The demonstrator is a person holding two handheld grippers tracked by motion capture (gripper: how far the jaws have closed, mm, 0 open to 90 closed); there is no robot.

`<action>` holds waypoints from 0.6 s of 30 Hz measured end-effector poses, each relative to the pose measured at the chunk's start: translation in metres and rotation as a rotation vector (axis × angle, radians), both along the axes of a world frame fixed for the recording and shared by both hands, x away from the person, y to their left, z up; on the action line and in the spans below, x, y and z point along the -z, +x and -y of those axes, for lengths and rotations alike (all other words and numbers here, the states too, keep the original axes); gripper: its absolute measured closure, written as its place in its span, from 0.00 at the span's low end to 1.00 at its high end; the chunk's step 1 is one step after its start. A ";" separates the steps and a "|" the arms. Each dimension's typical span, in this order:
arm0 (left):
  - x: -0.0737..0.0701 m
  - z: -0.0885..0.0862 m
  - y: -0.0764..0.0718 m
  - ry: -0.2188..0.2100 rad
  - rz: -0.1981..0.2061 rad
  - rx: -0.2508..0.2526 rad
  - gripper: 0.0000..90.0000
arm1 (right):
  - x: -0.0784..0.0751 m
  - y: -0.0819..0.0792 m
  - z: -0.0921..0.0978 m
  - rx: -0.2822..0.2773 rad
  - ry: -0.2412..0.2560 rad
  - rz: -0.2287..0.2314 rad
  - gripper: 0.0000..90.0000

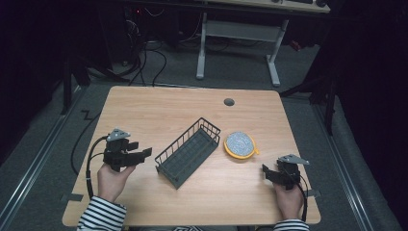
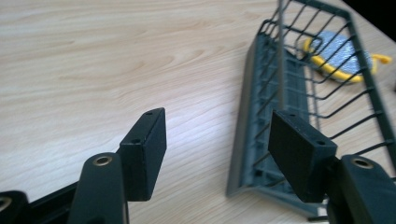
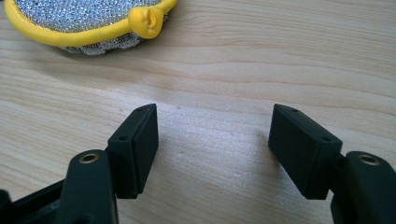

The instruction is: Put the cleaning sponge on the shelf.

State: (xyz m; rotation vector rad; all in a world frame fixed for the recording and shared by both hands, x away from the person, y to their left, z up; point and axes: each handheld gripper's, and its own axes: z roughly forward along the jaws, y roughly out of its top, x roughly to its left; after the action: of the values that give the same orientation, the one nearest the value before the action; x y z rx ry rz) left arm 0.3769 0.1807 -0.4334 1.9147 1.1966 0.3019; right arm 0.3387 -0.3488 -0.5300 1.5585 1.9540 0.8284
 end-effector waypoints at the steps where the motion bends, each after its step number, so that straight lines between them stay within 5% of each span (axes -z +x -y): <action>1: 0.005 -0.004 0.001 0.005 -0.007 -0.018 0.42 | 0.000 0.000 0.000 0.001 -0.001 -0.001 0.37; 18: 0.059 -0.022 0.008 0.095 -0.073 -0.112 0.42 | 0.000 0.000 0.000 0.001 -0.002 -0.001 0.37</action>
State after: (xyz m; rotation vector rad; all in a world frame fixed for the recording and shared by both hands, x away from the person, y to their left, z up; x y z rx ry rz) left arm 0.3848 0.2025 -0.4920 1.9586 1.3627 0.3566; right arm 0.3387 -0.3484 -0.5300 1.5581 1.9544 0.8251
